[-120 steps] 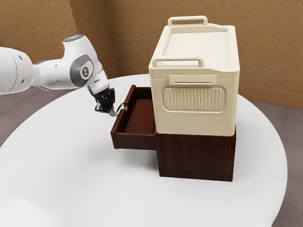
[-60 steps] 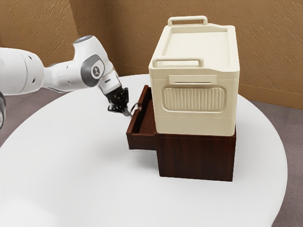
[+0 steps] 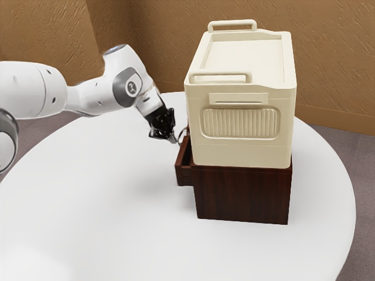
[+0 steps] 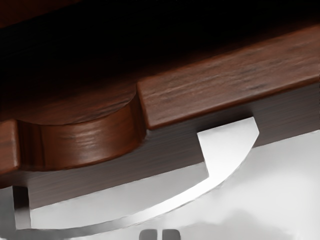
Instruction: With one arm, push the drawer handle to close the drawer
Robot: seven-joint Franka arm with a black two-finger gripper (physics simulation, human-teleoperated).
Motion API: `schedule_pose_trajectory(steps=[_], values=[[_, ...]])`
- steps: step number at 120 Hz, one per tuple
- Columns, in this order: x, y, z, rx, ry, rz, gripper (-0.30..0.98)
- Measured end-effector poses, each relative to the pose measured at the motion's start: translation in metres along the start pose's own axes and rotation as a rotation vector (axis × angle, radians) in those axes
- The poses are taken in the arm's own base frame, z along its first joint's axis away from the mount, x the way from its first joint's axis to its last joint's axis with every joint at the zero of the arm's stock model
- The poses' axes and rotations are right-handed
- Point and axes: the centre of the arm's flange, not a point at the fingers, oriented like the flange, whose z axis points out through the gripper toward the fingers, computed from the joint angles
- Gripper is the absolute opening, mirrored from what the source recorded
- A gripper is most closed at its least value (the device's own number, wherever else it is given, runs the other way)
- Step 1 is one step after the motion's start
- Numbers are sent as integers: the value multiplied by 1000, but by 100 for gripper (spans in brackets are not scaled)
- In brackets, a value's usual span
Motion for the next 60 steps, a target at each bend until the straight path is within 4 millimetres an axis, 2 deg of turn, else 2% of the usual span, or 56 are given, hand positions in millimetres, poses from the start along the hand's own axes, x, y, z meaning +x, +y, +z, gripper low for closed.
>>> schedule_pose_trajectory(steps=[40,60], values=[[36,-8,13,0,56,44,-10],[37,-6,13,-2,64,40,-10]])
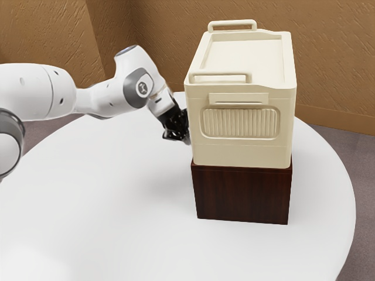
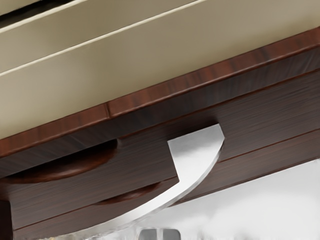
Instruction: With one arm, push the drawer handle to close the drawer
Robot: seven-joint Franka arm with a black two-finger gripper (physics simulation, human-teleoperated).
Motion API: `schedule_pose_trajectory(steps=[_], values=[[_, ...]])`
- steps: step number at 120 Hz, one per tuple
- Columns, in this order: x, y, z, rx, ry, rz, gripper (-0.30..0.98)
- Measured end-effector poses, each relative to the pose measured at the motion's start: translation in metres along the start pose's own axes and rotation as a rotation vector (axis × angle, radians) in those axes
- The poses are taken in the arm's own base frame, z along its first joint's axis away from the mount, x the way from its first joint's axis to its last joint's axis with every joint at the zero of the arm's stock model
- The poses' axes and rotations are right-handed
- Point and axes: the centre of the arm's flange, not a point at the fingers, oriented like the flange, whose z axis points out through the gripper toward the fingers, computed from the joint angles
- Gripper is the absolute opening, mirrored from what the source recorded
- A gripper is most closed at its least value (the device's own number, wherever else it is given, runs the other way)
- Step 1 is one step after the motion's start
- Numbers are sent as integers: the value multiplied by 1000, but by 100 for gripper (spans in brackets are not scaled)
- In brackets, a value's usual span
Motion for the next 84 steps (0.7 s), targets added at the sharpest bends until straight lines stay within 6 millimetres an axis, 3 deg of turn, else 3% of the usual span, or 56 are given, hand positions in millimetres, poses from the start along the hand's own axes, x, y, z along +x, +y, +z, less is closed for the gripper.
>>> schedule_pose_trajectory(steps=[13,27,44,59,84], values=[[-20,12,-19,4,-26,-32,-10],[-58,25,-59,21,-74,-92,-10],[-65,42,-164,34,-198,-158,-7],[-57,58,-241,6,-304,-329,21],[-39,78,-256,-51,-399,-629,51]])
